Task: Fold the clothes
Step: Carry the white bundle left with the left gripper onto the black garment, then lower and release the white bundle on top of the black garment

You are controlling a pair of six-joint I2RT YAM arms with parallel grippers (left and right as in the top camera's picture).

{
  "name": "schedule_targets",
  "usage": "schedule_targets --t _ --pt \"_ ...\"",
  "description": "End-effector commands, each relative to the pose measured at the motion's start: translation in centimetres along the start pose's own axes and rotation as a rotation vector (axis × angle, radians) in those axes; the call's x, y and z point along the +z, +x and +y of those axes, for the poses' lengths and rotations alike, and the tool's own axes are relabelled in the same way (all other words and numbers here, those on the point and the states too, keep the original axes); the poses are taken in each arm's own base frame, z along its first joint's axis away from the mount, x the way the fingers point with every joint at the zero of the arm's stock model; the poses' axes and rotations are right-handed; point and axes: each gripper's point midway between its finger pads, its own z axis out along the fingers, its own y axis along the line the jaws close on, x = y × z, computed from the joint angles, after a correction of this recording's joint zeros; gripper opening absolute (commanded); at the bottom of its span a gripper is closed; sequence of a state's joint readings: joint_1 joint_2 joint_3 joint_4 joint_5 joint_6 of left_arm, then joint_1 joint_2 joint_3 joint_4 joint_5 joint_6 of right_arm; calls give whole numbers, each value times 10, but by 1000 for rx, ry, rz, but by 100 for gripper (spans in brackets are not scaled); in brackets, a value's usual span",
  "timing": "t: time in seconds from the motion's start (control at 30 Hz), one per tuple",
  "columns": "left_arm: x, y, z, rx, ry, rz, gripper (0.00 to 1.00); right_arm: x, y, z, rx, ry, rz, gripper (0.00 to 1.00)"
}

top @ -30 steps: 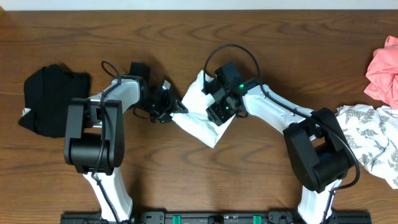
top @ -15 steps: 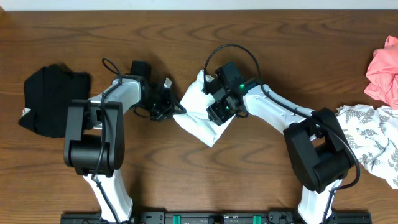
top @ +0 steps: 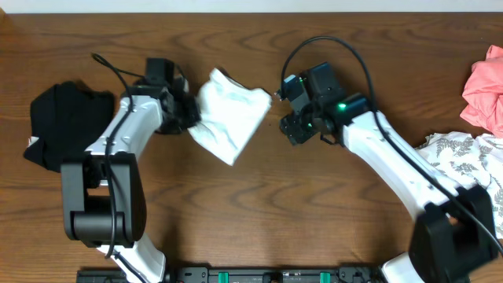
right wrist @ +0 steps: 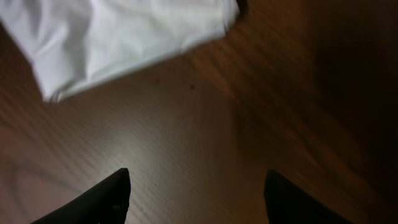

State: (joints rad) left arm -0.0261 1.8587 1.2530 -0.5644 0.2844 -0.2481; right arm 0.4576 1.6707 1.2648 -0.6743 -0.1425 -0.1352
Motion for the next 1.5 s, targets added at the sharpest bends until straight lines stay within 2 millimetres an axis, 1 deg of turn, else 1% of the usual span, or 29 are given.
schedule_targets --t 0.0,0.07,0.13,0.17,0.33,0.4,0.5,0.6,0.7,0.8,0.97,1.07,1.2,1.33,1.37,1.47 --pt "-28 -43 28 11 -119 -147 6 -13 -2 -6 16 19 -20 67" --pt "-40 -60 40 9 -143 -194 6 -18 -2 -7 19 25 -24 67" --pt "-52 -74 50 1 -158 -231 6 -19 0 -7 21 24 -17 67" --pt "-61 -84 57 -3 -162 -257 6 -19 2 -7 22 23 -10 67" --pt "-98 -119 81 -56 -178 -360 6 -19 4 -8 24 26 -2 67" --pt "-109 -127 89 -74 -184 -388 6 -19 4 -8 24 26 0 67" --pt "-123 -135 112 -113 -229 -423 6 -19 4 -8 24 26 1 67" --pt "-132 -135 143 -164 -313 -440 6 -19 4 -8 24 26 1 67" --pt "-141 -132 172 -219 -361 -446 6 -19 6 -8 25 25 6 68" --pt "-149 -128 194 -265 -382 -446 6 -19 6 -8 26 25 8 68" --pt "-159 -111 233 -352 -418 -421 6 -19 6 -8 26 26 8 68" --pt "-163 -99 250 -392 -434 -392 6 -19 6 -10 26 40 9 68" --pt "-165 -83 263 -435 -447 -351 6 -19 7 -12 26 50 11 69" --pt "-163 -74 265 -452 -438 -319 6 -19 6 -12 25 51 9 70" --pt "-162 -76 261 -448 -411 -318 6 -19 6 -12 25 51 8 70" --pt "-154 -88 234 -417 -238 -335 6 -19 5 -12 25 52 3 70"
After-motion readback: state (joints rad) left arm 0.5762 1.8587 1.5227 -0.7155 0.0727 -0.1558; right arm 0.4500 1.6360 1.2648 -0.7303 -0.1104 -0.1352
